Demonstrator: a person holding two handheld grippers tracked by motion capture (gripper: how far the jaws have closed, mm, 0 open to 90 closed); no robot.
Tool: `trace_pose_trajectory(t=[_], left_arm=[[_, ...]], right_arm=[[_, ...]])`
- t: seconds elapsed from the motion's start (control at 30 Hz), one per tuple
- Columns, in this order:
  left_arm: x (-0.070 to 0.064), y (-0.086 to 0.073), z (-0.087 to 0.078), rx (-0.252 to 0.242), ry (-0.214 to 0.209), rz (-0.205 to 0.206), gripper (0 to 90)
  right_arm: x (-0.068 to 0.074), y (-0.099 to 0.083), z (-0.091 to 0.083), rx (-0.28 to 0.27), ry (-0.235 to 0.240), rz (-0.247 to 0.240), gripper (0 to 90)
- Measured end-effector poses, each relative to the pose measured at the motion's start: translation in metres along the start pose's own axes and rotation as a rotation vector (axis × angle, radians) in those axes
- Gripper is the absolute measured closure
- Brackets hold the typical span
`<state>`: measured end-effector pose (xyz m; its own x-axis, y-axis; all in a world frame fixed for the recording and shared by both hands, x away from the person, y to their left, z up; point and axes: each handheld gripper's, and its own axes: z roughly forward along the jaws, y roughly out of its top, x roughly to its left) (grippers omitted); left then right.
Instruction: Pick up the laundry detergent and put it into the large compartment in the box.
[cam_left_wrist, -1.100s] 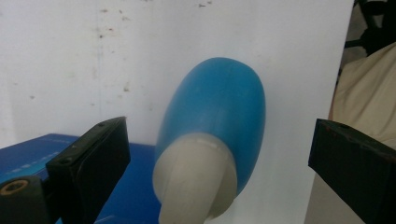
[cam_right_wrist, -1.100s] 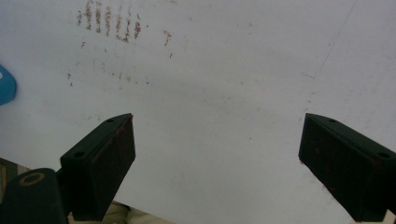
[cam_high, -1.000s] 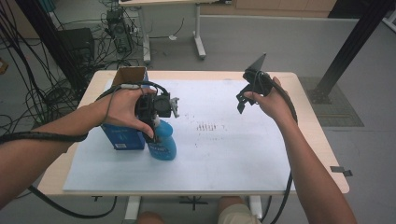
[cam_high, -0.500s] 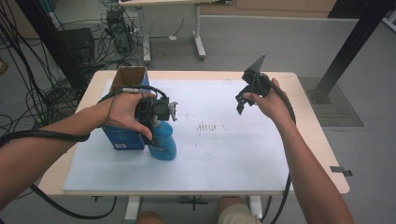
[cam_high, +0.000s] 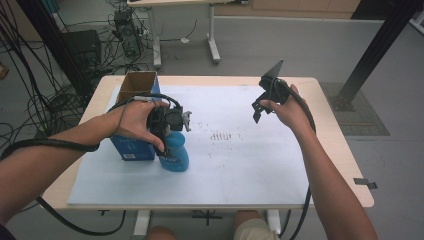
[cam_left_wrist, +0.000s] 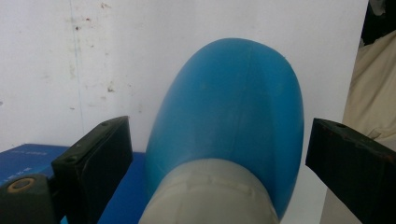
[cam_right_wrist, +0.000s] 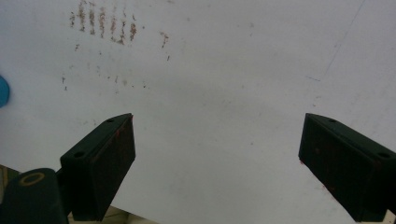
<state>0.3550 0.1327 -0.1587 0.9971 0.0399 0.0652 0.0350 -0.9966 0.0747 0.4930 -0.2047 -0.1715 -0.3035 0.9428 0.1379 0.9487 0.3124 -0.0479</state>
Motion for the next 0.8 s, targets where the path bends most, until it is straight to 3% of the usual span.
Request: trace_pose_trajectory(t=[0.8], left_arm=[[-0.0034,-0.0023,0.0006,0.001,0.018,-0.005,7.6]], right_arm=[[0.0025,0.0047,0.005,0.01,0.002,-0.008,10.7]])
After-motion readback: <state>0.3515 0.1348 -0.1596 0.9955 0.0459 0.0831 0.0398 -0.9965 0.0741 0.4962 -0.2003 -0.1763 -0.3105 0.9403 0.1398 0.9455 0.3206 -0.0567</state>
